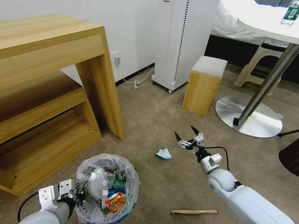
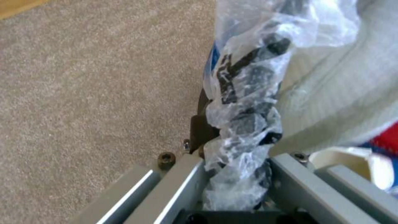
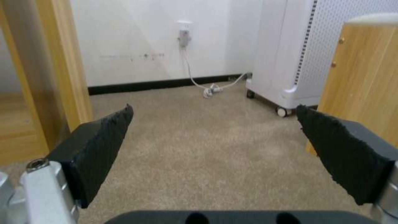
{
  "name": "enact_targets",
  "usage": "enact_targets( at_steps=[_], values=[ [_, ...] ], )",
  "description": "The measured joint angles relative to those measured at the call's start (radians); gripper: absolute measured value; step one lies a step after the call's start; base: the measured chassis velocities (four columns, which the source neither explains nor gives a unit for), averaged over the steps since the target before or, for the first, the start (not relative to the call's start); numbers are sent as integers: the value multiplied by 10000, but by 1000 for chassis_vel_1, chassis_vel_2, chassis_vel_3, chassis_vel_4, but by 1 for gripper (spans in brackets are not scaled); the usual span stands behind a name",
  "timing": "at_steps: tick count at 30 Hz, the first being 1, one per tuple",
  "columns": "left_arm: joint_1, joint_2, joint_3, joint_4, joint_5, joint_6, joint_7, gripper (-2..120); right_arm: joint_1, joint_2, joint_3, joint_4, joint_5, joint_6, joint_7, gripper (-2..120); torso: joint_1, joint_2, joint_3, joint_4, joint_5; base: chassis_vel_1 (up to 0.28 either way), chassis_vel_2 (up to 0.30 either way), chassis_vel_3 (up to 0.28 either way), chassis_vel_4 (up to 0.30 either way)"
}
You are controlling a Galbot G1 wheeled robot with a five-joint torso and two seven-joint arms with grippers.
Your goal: Pick up the trash bin and place the garbage on the floor into it.
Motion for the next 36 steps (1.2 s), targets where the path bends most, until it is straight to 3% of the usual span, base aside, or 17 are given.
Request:
enact_targets(
  at_steps=[9, 16, 26, 29, 31, 36],
  values=[
    [-49, 115, -76, 23, -119, 9, 21, 0, 923, 136, -482, -755, 510, -623, -101, 100, 0, 0, 0, 0, -1, 0, 0, 0, 0],
    [-119, 133, -169, 134, -104, -12, 166, 0, 2081, 506, -1552, -1804, 424, -1489, -28, 100, 0, -1, 0, 1, -1, 0, 0, 0, 0],
    [-163, 120, -218, 182, -57, -35, 244, 0, 3116, 1670, -2876, -3270, 971, -2385, -159, 100, 0, 0, -1, 1, -3, 0, 0, 0, 0],
    [-150, 98, -219, 213, -10, -35, 246, 0, 3241, 2008, -3000, -3699, 682, -2421, -243, 100, 0, -1, -1, 1, -2, 0, 0, 0, 0],
    [-67, 19, -222, 237, 172, -35, 298, 0, 3438, 2763, -3039, -4556, 321, -2643, -212, 100, 0, 0, -1, 4, -2, 0, 0, 0, 0],
    [-37, -95, -202, 283, 329, -35, 352, 0, 3276, 2995, -2880, -4705, 425, -3490, 510, 100, -1, 0, -2, 5, -2, 0, 0, 0, 0]
  ],
)
